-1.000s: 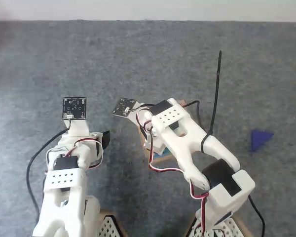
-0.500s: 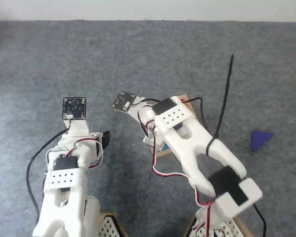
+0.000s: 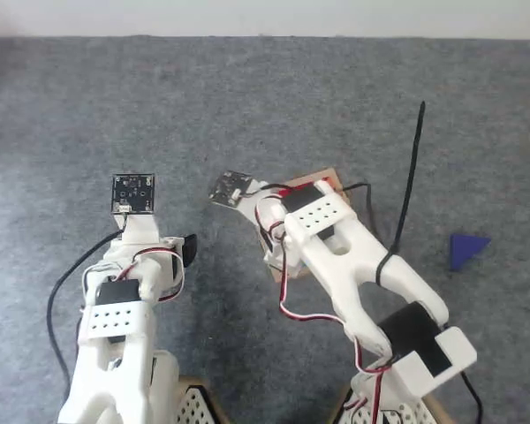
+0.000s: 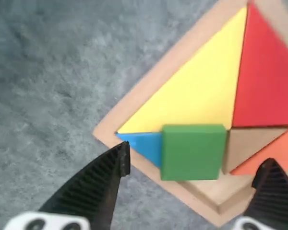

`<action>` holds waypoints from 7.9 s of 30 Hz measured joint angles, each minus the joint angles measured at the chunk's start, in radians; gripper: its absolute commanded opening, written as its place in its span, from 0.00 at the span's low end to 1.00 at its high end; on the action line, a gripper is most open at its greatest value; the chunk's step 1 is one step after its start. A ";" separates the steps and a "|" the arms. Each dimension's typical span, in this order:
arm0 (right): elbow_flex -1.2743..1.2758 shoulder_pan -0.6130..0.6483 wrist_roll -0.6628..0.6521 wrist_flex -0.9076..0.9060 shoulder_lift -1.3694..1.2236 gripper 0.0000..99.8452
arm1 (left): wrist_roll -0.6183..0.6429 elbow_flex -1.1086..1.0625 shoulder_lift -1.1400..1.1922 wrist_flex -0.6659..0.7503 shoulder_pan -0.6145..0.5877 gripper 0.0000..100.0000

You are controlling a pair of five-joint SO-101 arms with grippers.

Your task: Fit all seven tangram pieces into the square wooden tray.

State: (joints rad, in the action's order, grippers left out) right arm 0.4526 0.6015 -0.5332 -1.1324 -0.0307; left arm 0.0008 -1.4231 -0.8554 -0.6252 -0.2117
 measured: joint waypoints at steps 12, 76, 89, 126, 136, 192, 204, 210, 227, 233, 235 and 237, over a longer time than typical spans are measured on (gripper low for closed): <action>-0.021 -0.121 -0.041 0.041 -0.040 0.40 | 0.000 0.000 0.000 0.000 0.000 0.27; -0.158 -0.172 0.043 -0.008 -0.086 0.40 | -0.005 0.000 0.000 0.000 0.000 0.27; -0.127 -0.802 0.017 -0.215 0.146 0.40 | -0.005 0.000 0.000 0.000 0.000 0.27; -0.327 -0.951 0.856 0.032 -0.387 0.39 | -0.005 0.000 0.000 0.000 0.000 0.27; -0.345 -0.951 1.002 -0.003 -0.397 0.22 | -0.006 0.000 0.000 0.000 0.000 0.27; -0.532 -0.258 -1.738 -0.546 -0.265 0.12 | -0.044 -0.020 0.000 0.041 0.000 0.27; -0.574 -0.302 -1.476 -0.566 -0.219 0.13 | -0.044 -0.020 0.000 0.044 0.000 0.27; -0.365 -0.316 -1.260 -0.586 -0.038 0.13 | -0.044 -0.020 0.000 0.044 0.000 0.27; 0.390 -0.203 -0.816 -0.049 0.368 0.30 | -0.044 -0.020 0.000 0.044 0.018 0.27; 0.390 -0.199 -0.761 -0.049 0.293 0.30 | -0.044 -0.020 0.000 0.044 0.018 0.27; 0.390 -0.199 -0.755 -0.049 0.273 0.30 | -0.044 -0.020 0.000 0.044 0.018 0.27; 0.388 -0.199 -0.753 -0.049 0.258 0.30 | -0.044 -0.020 0.000 0.044 0.018 0.27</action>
State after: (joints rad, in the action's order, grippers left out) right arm 0.8408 0.4020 -1.2866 -1.1815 0.2271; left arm -0.0437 -1.4431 -0.8554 -0.5808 -0.1933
